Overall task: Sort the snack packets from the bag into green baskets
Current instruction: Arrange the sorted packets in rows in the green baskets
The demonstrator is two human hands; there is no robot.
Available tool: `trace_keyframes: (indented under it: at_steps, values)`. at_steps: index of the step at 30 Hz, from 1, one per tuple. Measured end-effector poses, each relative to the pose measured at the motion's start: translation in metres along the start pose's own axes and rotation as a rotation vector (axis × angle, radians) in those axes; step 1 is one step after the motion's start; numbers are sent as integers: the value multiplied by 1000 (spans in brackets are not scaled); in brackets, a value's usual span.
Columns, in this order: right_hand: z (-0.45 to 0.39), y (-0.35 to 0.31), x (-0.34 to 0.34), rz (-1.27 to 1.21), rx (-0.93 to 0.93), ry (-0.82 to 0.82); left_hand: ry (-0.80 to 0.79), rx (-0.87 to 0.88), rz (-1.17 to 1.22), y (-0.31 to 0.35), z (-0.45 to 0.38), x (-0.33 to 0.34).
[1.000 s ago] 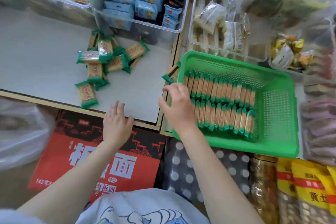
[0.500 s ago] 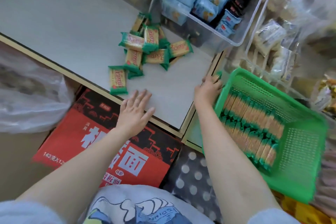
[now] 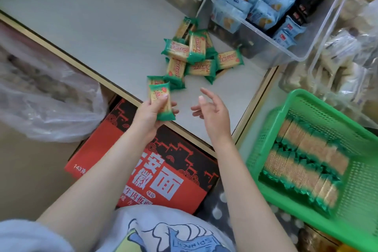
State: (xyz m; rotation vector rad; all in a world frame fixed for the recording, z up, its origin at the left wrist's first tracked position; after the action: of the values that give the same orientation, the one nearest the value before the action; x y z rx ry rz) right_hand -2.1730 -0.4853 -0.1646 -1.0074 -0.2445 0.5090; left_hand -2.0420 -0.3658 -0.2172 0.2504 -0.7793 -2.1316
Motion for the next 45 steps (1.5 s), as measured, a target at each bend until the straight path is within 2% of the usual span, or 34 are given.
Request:
trace_keyframes:
  at_steps: [2,5,8,11,16,19,20,22,24,26,30,34,37,40,45]
  values:
    - [-19,4,5,83,57,32,131,54,-117,7,-8,-34]
    - [-47,20,36,143,185,-57,332,191,-393,26,-16,-62]
    - [-60,39,74,11,334,-147,272,185,-534,37,-28,-49]
    - [-61,49,87,-68,394,-142,203,74,-458,40,-41,-39]
    - [-56,43,80,-52,393,-181,109,63,-329,44,-49,-45]
    - [-55,31,77,15,377,-217,44,-11,-254,33,-50,-47]
    - [-58,27,73,68,343,-159,21,-19,-224,29,-49,-47]
    - [-73,19,57,142,240,83,9,3,-149,21,-48,-50]
    - [-88,14,48,115,184,267,-4,42,-67,15,-48,-54]
    - [-99,13,60,62,222,291,-23,69,-50,14,-47,-56]
    - [-110,16,81,266,314,317,-14,80,-3,16,-47,-56]
    - [-113,16,79,278,315,236,-22,87,28,15,-47,-57]
    - [-108,22,78,312,333,159,34,101,-31,18,-40,-59]
    - [-97,31,80,435,375,73,83,150,-111,20,-28,-66]
    - [-69,42,85,596,358,8,69,219,-116,16,-12,-71]
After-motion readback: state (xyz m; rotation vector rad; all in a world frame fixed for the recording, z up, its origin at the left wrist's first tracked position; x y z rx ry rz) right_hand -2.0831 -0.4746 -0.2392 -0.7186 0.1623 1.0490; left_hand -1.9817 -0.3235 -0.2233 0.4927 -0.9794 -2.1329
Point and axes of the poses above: each hand's wrist, its own z-axis away from the middle knuckle, its own x-axis out of the palm, y = z × x, the point moved 5 cm from there along -z, towards the middle knuckle, and after that the axes turned 14 degrees about -z, right-handed, at the moved point
